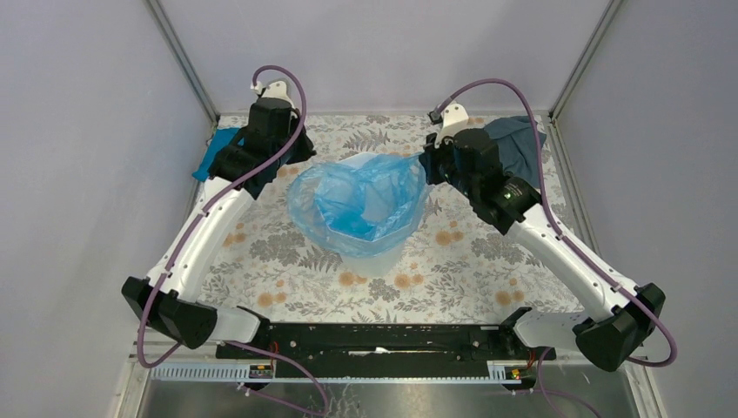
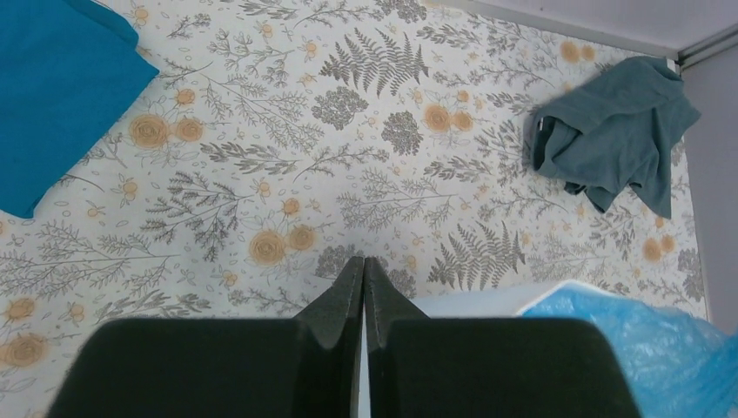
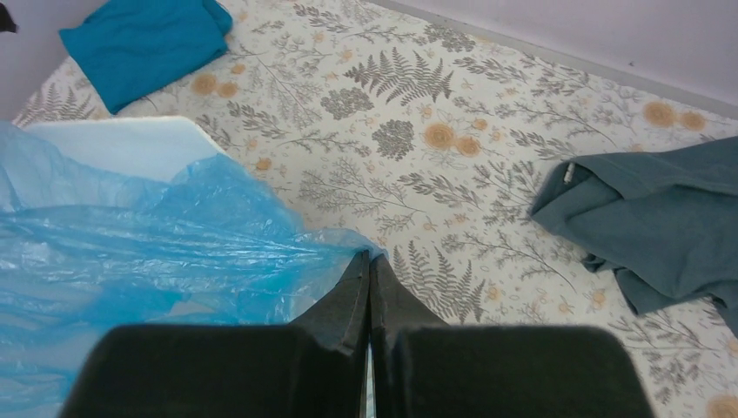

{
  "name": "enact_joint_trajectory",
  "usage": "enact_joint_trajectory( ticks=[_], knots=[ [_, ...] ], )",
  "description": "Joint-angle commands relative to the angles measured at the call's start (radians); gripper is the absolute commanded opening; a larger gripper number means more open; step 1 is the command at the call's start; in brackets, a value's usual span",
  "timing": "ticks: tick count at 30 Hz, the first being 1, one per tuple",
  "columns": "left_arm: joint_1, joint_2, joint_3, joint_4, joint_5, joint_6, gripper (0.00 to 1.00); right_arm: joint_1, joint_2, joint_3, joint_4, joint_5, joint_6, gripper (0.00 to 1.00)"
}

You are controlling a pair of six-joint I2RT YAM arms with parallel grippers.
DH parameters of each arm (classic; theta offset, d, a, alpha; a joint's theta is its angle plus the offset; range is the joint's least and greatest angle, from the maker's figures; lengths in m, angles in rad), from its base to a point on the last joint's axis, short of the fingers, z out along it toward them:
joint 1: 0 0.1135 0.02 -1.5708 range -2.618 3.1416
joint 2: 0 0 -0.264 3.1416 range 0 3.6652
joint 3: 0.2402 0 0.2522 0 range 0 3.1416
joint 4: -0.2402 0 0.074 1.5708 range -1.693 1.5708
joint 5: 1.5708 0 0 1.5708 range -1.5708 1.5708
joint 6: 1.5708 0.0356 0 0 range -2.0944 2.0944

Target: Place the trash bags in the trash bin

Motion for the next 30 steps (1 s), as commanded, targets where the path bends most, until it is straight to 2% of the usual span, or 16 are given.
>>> enact_joint_trajectory(
  ticks=[1, 5, 7, 9, 10, 11, 13, 14, 16, 18, 24, 27, 30],
  knots=[
    [0.035, 0.042, -0.019, 0.103, 0.045, -0.022, 0.01, -0.056, 0.044, 0.058, 0.073, -0.142, 0.048, 0.0],
    [0.062, 0.058, -0.032, 0.116, 0.07, -0.019, 0.0, -0.086, 0.081, 0.058, 0.084, -0.189, 0.06, 0.0],
    [0.069, 0.041, -0.011, 0.08, 0.044, 0.002, 0.09, -0.094, 0.09, 0.058, 0.073, -0.21, 0.063, 0.0],
    [0.069, -0.006, 0.007, 0.049, 0.03, 0.034, 0.32, -0.096, 0.088, 0.058, 0.057, -0.219, 0.062, 0.0],
    [0.07, -0.036, 0.014, 0.037, 0.043, 0.055, 0.52, -0.097, 0.084, 0.057, 0.051, -0.223, 0.061, 0.0],
    [0.069, -0.066, 0.021, 0.026, 0.07, 0.08, 0.65, -0.097, 0.078, 0.054, 0.049, -0.227, 0.061, 0.0],
    [0.07, -0.133, 0.02, 0.013, 0.166, 0.141, 0.85, -0.098, 0.064, 0.043, 0.053, -0.236, 0.063, 0.0],
    [0.069, -0.158, 0.017, 0.009, 0.231, 0.17, 0.9, -0.097, 0.06, 0.039, 0.052, -0.238, 0.063, 0.0],
    [0.064, -0.185, 0.013, -0.009, 0.333, 0.243, 0.95, -0.097, 0.056, 0.035, 0.053, -0.241, 0.063, 0.0],
    [0.03, -0.183, 0.02, -0.062, 0.318, 0.32, 0.98, -0.098, 0.059, 0.031, 0.055, -0.25, 0.062, 0.0],
    [-0.284, -0.191, -0.046, -0.008, 0.073, 0.468, 0.99, -0.1, 0.06, 0.033, 0.055, -0.283, 0.071, 0.0],
    [-0.356, -0.164, -0.077, 0.041, -0.011, 0.529, 0.99, -0.1, 0.056, 0.027, 0.06, -0.291, 0.071, 0.0],
    [-0.372, -0.115, -0.074, 0.072, -0.103, 0.561, 0.99, -0.1, 0.055, 0.019, 0.061, -0.292, 0.068, 0.0]
  ],
)
